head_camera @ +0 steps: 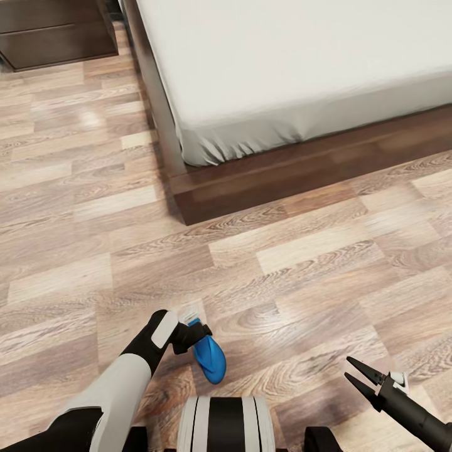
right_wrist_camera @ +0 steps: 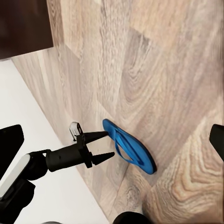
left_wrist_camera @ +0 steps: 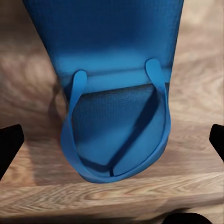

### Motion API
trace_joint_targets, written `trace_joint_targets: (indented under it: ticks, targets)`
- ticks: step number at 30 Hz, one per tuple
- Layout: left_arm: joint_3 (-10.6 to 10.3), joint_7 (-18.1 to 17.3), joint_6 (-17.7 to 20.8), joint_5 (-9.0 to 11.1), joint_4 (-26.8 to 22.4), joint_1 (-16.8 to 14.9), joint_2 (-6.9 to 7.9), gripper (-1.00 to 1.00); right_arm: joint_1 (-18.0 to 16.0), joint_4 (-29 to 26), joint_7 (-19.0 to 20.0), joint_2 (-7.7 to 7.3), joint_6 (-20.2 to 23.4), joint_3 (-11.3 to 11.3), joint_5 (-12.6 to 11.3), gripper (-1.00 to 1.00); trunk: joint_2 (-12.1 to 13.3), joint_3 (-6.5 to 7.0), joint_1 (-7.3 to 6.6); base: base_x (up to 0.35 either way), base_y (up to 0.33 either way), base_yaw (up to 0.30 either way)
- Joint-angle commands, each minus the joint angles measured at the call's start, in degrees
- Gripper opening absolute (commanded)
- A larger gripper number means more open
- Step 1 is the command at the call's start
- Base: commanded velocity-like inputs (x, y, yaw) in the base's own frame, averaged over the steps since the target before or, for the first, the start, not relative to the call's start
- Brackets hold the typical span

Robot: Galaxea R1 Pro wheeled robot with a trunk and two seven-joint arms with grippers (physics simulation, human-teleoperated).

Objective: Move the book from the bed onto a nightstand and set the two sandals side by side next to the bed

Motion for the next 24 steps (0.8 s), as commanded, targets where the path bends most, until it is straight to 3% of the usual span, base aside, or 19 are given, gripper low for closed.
trace_joint_targets:
  ticks: [1,5,24]
  targets:
    - [0.30,0.55,0.19,0.62,-0.09,-0.01,-0.06,1.00,-0.02,0.01,0.04,-0.01,0.34,-0.02,-0.22,1.00,-0.03,-0.26,0.02,0.000,0.000,0.000]
    - [0.30,0.55,0.19,0.56,-0.12,-0.01,-0.06,1.00,-0.02,0.01,0.02,-0.01,0.34,-0.02,-0.22,1.00,-0.08,-1.15,0.12,0.000,0.000,0.000]
    - [0.30,0.54,0.19,0.61,-0.16,-0.01,-0.06,1.00,-0.02,-0.13,0.04,-0.01,0.34,-0.02,-0.30,1.00,-0.08,-1.15,0.12,0.000,0.000,0.000]
